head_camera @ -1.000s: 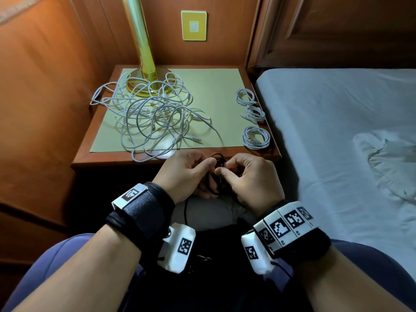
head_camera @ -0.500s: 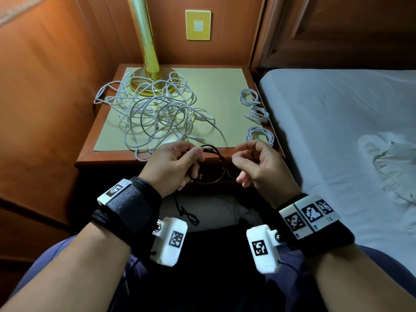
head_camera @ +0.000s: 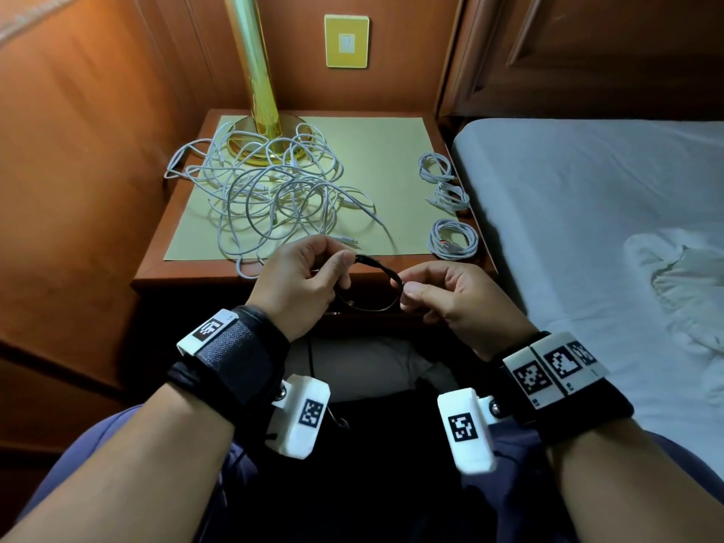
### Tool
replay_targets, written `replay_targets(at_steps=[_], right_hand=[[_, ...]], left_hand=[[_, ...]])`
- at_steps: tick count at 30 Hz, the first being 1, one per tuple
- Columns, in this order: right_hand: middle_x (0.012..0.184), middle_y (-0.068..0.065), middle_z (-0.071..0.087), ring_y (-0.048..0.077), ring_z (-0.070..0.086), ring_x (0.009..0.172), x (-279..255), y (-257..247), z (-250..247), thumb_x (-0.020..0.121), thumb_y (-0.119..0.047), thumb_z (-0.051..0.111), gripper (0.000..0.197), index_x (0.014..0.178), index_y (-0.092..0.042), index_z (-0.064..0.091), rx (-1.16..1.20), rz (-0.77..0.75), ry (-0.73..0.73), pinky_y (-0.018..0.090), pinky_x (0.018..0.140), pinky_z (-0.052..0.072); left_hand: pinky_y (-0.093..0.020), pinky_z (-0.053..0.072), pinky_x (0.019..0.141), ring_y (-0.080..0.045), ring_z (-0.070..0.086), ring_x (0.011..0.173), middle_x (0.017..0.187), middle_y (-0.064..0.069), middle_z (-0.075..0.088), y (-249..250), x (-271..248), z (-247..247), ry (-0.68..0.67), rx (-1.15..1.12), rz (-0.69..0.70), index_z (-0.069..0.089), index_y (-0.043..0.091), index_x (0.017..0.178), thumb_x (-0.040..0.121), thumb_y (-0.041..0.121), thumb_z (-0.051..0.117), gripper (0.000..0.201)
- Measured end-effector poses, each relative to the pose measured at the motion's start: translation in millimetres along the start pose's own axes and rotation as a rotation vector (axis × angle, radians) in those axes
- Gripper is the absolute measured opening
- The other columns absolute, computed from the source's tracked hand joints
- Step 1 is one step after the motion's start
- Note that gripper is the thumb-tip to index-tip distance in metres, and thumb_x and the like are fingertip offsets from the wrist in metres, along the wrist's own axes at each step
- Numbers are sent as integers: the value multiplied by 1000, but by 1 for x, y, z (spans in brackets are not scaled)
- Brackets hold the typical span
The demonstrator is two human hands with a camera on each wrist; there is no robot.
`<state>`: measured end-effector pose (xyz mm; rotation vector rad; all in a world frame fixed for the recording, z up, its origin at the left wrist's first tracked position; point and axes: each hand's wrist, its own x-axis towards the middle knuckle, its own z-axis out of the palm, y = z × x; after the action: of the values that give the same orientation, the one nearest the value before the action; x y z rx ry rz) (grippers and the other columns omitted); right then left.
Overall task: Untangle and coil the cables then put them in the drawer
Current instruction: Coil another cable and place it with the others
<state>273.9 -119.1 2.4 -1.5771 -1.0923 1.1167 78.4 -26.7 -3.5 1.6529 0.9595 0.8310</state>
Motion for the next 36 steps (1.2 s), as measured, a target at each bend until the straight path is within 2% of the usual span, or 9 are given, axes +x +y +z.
replay_targets(at_steps=[3,5,9,13,18,23,28,31,36], right_hand=[[92,3,74,10,63,85,1,-1,3,84,-28,58,22,96,-19,72,9,40,-91,26,75,43],[90,8,74,13,62,86,-1,-2,8,91,-34,53,22,94,-24,73,12,21,-153,30,77,42],[80,11,69,12,60,73,-4,-1,11,102,-21,53,27,84,-20,73,27,-47,-134,19,68,43],[68,-3,66,20,62,84,2,-3,3,102,-20,49,27,80,-18,66,246,2,-17,26,67,42],[63,-7,58,11,63,67,5,-13,-26,103,-24,42,27,83,-17,59,633,8,203,26,62,37],[65,-6,60,12,63,70,3,-15,-32,104,-24,44,28,83,-16,61,605,-66,297,24,61,38],[77,1,68,16,63,80,3,-9,-13,100,-27,50,23,86,-16,65,383,-153,245,27,68,44],[83,3,72,14,65,83,1,-6,-5,93,-30,52,23,89,-14,69,295,-187,205,27,68,46],[89,2,76,12,70,85,-5,-1,3,101,-19,55,24,87,-12,73,-50,-317,154,21,76,52]], left_hand=[[-22,36,49,-12,42,41,64,2,63,-2,0,-1,-26,59,52,64,17,81,98,20,60,18],[-20,35,47,-8,44,42,63,5,63,-1,-1,0,-52,121,84,64,20,79,98,22,61,19],[-15,34,45,-3,43,43,62,6,64,3,-3,4,-71,129,88,65,18,78,97,21,62,19],[-12,33,44,1,44,42,63,9,66,5,-1,-3,-63,102,66,72,19,80,94,26,66,17],[-22,44,61,-5,56,59,65,10,66,-5,13,-34,177,252,67,72,32,75,91,28,71,16],[-26,45,63,-11,51,56,54,13,56,-14,17,-51,341,256,-61,66,21,66,84,35,77,25],[-8,33,52,-6,56,62,64,9,62,2,1,-25,180,602,55,68,19,71,85,35,74,23],[-10,37,57,-8,57,64,67,7,64,5,-8,-7,17,568,172,69,18,75,87,34,73,20],[-19,43,62,-5,53,61,65,8,62,10,-15,11,-110,373,263,64,25,74,86,37,68,17]])
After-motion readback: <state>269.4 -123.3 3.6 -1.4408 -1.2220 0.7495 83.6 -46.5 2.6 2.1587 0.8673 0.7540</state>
